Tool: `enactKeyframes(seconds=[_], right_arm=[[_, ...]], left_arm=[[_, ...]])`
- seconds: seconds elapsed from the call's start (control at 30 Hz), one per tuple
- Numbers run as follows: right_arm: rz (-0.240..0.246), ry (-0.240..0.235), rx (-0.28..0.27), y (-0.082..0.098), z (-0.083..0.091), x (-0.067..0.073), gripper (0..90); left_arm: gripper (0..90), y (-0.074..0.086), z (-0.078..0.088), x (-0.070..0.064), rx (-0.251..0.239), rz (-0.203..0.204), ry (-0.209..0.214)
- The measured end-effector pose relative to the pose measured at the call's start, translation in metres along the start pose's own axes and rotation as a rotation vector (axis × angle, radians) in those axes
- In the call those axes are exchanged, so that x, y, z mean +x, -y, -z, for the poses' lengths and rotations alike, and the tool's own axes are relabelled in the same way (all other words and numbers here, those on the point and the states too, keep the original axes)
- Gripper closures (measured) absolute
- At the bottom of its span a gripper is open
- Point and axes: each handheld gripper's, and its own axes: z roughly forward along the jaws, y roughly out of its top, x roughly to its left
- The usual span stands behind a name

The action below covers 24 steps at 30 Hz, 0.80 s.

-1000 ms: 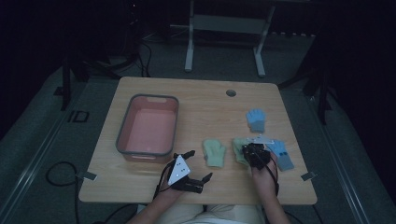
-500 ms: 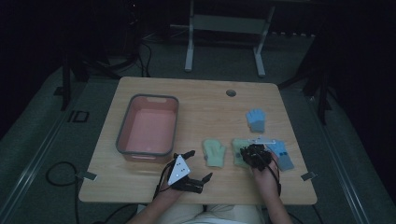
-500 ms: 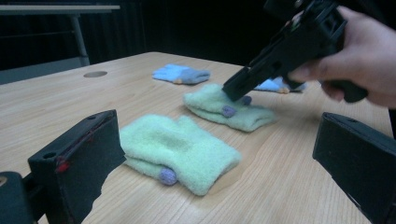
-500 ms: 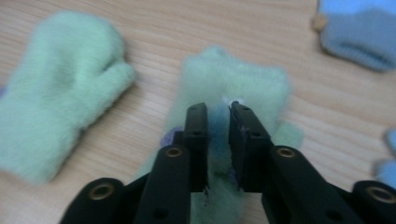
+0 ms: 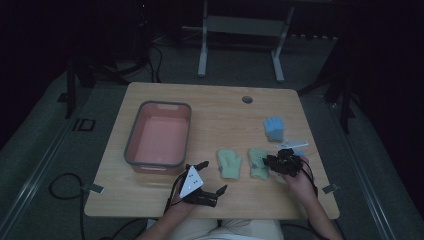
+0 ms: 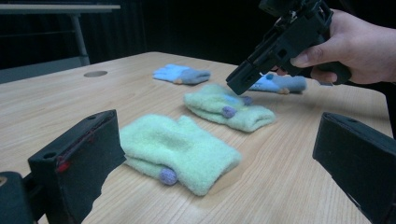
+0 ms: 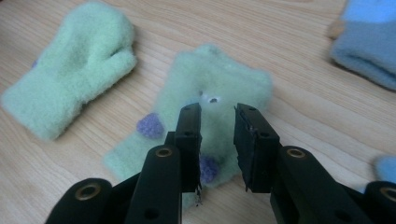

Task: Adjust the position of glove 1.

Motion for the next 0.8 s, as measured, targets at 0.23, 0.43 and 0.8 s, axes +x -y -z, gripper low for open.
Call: enactKeyframes(seconds=[0.23, 0.43, 0.8], right_arm=[[-0.006, 0.003, 0.011, 0.002, -0.009, 0.006, 68.5], [-0.025, 0.025, 0.037, 0.011, -0.015, 0.005, 76.3], [-0.041, 0.102, -0.041, -0.009, 0.004, 0.028, 86.0]], left_arm=[[1.1, 0.0, 0.0, 0.0, 0.0, 0.001, 0.001], [1.0, 0.0, 0.0, 0.0, 0.001, -0.003, -0.001], [1.1, 0.0, 0.0, 0.0, 0.0, 0.005, -0.001]])
